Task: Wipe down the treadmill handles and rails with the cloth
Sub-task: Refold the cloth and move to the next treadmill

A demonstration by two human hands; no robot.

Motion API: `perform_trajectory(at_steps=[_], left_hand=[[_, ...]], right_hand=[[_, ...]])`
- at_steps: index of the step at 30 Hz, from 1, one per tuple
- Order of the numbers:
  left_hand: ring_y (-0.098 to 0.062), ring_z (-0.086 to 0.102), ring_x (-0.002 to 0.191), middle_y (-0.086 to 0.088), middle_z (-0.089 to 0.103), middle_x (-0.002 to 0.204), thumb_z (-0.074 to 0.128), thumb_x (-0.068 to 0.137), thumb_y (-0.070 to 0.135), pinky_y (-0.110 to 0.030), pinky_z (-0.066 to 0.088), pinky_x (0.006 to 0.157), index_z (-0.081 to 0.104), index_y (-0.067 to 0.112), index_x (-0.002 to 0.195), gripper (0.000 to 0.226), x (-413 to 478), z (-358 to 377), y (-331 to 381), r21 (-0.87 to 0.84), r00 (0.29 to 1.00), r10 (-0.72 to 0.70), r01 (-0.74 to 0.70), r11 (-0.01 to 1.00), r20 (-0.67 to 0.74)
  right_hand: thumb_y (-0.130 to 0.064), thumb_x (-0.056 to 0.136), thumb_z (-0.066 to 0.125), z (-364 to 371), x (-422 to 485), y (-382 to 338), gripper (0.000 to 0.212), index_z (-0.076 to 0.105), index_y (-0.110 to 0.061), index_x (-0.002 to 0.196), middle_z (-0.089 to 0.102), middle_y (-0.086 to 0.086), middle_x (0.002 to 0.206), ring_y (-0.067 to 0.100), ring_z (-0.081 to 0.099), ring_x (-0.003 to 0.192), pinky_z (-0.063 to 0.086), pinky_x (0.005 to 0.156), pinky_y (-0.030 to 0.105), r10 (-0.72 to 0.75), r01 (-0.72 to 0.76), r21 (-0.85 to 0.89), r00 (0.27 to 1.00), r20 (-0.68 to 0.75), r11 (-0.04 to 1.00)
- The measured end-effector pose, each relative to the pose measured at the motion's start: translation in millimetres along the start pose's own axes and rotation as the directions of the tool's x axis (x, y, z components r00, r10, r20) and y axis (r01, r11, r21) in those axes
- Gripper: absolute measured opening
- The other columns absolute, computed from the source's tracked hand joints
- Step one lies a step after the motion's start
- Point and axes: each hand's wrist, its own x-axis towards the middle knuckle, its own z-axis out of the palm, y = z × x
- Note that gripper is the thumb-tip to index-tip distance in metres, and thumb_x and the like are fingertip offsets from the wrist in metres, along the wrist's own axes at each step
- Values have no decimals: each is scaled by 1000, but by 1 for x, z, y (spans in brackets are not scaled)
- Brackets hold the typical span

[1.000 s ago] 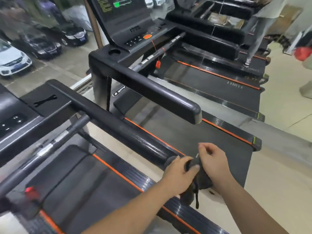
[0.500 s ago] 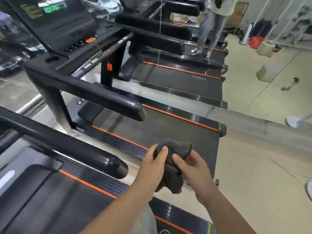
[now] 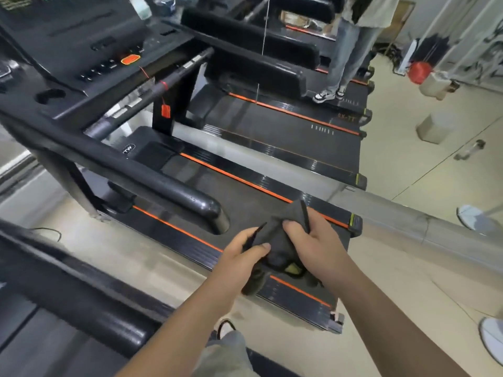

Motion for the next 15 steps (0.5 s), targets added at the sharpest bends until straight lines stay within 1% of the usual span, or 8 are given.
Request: perform_trajectory(at_steps=[3,5,7,8,10,12,13,15], left_hand=[[-8,72,107,8,77,114,70,97,22,-29,55,92,68,33,123,29,26,-10,20,-44,1000,3,-4,999,-29],[0,70,106,14,77,112,70,97,19,-21,52,89,66,35,124,32,42,-20,31,-25,999,16,-17,1000,-45],[2,68,107,14,76,113,71,95,12,-14,51,87,65,36,125,39,55,-32,35,37,997,25,-23,999,-68],[2,67,108,12,75,114,73,93,11,-12,50,85,64,35,125,41,60,-38,34,81,996,38,-32,996,-80],[4,63,105,10,67,120,79,86,22,-12,49,85,62,37,120,41,70,-46,31,254,980,109,-65,965,-165],[4,53,112,11,52,127,81,78,33,-21,47,97,57,36,123,50,79,-52,31,473,922,235,-65,879,-309],[2,48,121,11,47,131,80,78,31,-24,43,104,55,32,126,54,83,-53,33,536,864,340,-100,838,-370],[-2,43,132,10,46,137,74,85,25,-23,35,111,55,29,128,47,91,-50,43,613,752,526,-208,762,-398]], right_hand=[[-29,100,57,2,37,-25,9,66,-28,99,73,-4,92,18,70,90,58,79,35,41,-42,53,999,7,998],[-31,100,57,4,60,-40,10,66,-28,102,74,-3,93,19,72,89,60,79,38,78,-77,122,997,-2,990],[-31,101,57,5,81,-52,13,68,-27,107,75,-3,97,13,73,86,62,73,33,129,-124,183,991,-19,975],[-29,101,57,6,91,-59,14,69,-25,108,76,-4,95,8,73,80,59,65,26,147,-139,212,989,-20,967],[-24,103,57,11,110,-68,14,69,-21,109,77,-5,87,2,71,67,52,52,16,162,-159,248,987,9,956],[-22,103,57,15,127,-77,14,69,-18,109,76,0,88,1,70,61,49,47,14,174,-179,264,984,43,948],[-22,102,57,17,136,-79,14,69,-18,108,75,0,88,0,70,61,48,47,14,171,-180,264,984,59,948],[-23,102,58,19,157,-80,13,70,-22,106,77,2,92,3,73,70,53,54,18,175,-193,293,981,87,936]])
